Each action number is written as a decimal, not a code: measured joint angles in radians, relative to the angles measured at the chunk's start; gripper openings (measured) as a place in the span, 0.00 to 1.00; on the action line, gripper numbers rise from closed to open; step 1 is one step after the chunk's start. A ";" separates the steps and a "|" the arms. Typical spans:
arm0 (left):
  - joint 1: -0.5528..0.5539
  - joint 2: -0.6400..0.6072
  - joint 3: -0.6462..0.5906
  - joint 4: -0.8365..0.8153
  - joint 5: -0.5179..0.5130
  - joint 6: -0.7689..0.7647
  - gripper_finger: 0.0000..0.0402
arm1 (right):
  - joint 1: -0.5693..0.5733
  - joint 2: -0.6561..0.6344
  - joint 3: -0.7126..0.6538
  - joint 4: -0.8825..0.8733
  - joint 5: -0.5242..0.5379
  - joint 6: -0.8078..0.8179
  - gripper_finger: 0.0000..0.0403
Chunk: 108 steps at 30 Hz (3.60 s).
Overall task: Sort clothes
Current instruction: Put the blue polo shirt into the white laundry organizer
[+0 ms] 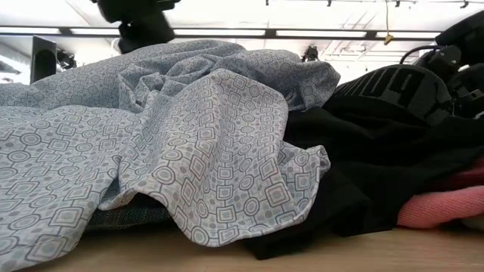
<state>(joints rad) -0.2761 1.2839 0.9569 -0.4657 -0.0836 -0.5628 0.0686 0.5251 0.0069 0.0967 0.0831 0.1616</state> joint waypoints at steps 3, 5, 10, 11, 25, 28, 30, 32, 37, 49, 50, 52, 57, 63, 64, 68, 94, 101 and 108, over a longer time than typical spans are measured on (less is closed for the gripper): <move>-0.007 0.019 0.000 -0.066 -0.025 -0.018 0.39 | 0.000 0.000 0.000 0.001 0.000 0.000 0.30; -0.012 0.046 -0.001 -0.109 -0.038 -0.019 0.39 | 0.000 0.000 0.000 0.003 0.000 0.000 0.31; -0.017 0.118 -0.001 -0.106 -0.039 -0.044 0.36 | 0.000 0.000 0.000 0.014 0.000 0.000 0.30; -0.016 0.128 -0.001 -0.106 -0.039 -0.044 0.33 | 0.000 0.000 0.000 0.017 0.000 0.000 0.30; -0.034 0.108 0.258 -0.215 -0.050 0.061 0.01 | 0.000 0.000 0.001 0.037 0.000 0.000 0.31; -0.033 0.108 0.375 -0.265 -0.093 0.104 0.00 | 0.000 0.000 0.002 0.046 0.000 0.000 0.30; -0.033 0.108 0.451 -0.314 -0.134 0.131 0.00 | 0.000 0.000 0.002 0.051 0.000 0.000 0.30; -0.033 0.108 0.522 -0.347 -0.200 0.161 0.00 | 0.000 0.000 0.002 0.050 0.000 0.000 0.30; -0.016 0.108 0.663 -0.383 -0.299 0.240 0.00 | 0.000 0.000 0.002 0.052 0.000 0.000 0.30; 0.140 0.108 0.853 -0.199 -0.421 0.460 0.00 | 0.000 0.000 0.003 0.058 0.000 0.000 0.30; 0.156 0.109 0.865 -0.171 -0.421 0.482 0.00 | 0.000 0.000 0.003 0.060 0.000 0.000 0.30; 0.190 0.109 0.896 -0.116 -0.422 0.526 0.00 | 0.000 0.000 0.003 0.060 0.000 0.000 0.30; 0.268 0.109 0.984 -0.043 -0.447 0.617 0.00 | 0.000 0.000 0.003 0.060 0.000 0.000 0.30; 0.346 0.109 1.048 0.080 -0.491 0.716 0.00 | 0.000 0.000 0.003 0.060 0.000 0.000 0.31; 0.358 0.109 1.051 0.107 -0.492 0.730 0.00 | 0.000 0.000 0.003 0.060 0.000 0.000 0.31; 0.405 0.109 1.053 0.223 -0.492 0.810 0.00 | 0.000 0.000 0.003 0.060 0.000 0.000 0.30; 0.564 0.141 1.046 -0.304 -0.477 0.579 0.00 | 0.000 0.000 0.004 0.064 0.000 0.000 0.30; 0.576 0.170 0.982 -0.643 -0.476 0.396 0.00 | 0.000 0.000 0.004 0.084 0.000 0.000 0.31; 0.642 0.203 0.760 -0.490 -0.308 0.344 0.00 | 0.000 0.000 0.004 0.089 0.000 0.000 0.30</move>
<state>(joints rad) 0.3655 1.4869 1.7172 -0.9554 -0.3913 -0.2185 0.0685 0.5251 0.0109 0.1856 0.0834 0.1615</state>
